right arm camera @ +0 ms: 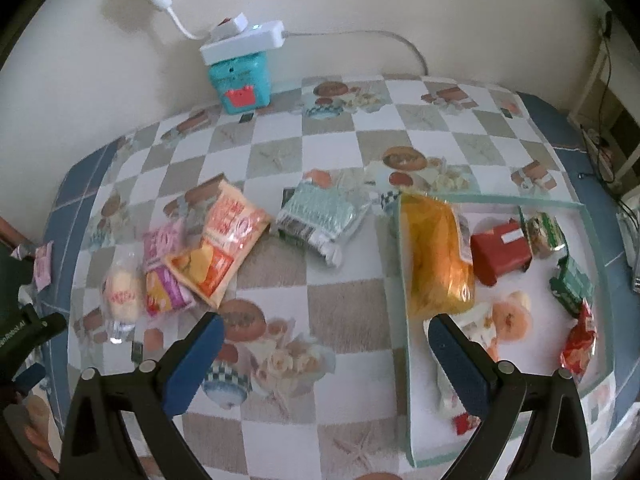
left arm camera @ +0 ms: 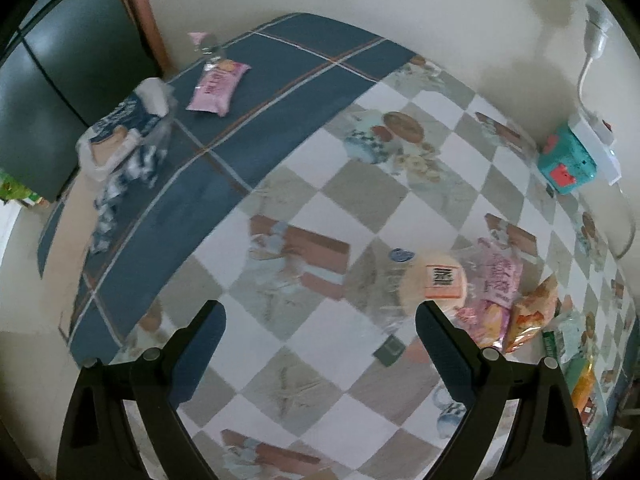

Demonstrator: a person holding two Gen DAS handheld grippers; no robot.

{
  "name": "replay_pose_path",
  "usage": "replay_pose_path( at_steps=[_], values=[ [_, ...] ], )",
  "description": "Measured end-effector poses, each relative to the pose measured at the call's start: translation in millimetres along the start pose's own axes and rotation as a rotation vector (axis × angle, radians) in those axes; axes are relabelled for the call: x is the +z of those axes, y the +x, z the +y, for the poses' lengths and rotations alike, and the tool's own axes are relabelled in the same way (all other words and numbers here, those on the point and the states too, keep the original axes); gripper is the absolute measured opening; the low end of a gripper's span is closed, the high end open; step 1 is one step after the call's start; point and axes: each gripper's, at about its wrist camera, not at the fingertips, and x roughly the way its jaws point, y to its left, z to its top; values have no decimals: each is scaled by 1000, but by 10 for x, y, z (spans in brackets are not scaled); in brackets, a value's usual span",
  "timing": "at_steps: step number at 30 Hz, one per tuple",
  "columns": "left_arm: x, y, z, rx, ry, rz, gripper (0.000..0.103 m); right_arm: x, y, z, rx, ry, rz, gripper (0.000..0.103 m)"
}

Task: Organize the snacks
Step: 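Grasp round steamed bun pack with left gripper while right gripper grasps yellow Swiss roll pack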

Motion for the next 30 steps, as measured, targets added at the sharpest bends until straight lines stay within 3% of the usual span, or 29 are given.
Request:
replay_pose_path(
  at_steps=[12, 22, 30],
  values=[
    [72, 239, -225, -105, -3, 43, 96, 221, 12, -102, 26, 50, -68, 103],
    [194, 476, -205, -220, -63, 56, 96, 238, 251, 132, 48, -9, -58, 103],
    [228, 643, -231, -294, -71, 77, 96, 262, 467, 224, 111, 41, -40, 103]
  ],
)
